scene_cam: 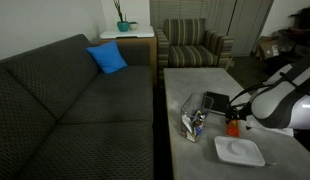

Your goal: Put the orange sachet in the clear storage container

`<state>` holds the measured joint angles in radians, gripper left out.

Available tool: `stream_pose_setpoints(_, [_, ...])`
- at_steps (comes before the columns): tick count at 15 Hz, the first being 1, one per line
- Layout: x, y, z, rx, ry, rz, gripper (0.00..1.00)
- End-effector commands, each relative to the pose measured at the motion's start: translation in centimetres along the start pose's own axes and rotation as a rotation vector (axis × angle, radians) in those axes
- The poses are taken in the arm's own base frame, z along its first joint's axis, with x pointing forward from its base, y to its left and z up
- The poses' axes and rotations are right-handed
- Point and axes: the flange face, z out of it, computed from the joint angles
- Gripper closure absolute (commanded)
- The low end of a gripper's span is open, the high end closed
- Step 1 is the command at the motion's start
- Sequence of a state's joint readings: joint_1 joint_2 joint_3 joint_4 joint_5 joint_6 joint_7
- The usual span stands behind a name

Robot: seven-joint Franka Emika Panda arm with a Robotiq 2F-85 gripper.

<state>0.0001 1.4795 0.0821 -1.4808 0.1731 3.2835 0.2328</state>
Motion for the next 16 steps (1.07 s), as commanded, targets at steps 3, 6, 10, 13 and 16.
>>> stream_pose_setpoints(3, [2.2, 0.4, 0.1, 0.018, -0.09, -0.058, 0.0])
stream_pose_setpoints(6, [2.4, -0.2, 0.4, 0.004, -0.139, -0.081, 0.0])
stream_pose_setpoints(10, [1.7, -1.8, 0.8, -0.017, -0.195, -0.114, 0.0])
stream_pose_setpoints(13, [1.0, -2.1, 0.9, -0.038, -0.199, -0.121, 0.0])
stream_pose_setpoints(16, [0.7, -1.5, 1.0, -0.092, -0.176, -0.114, 0.0])
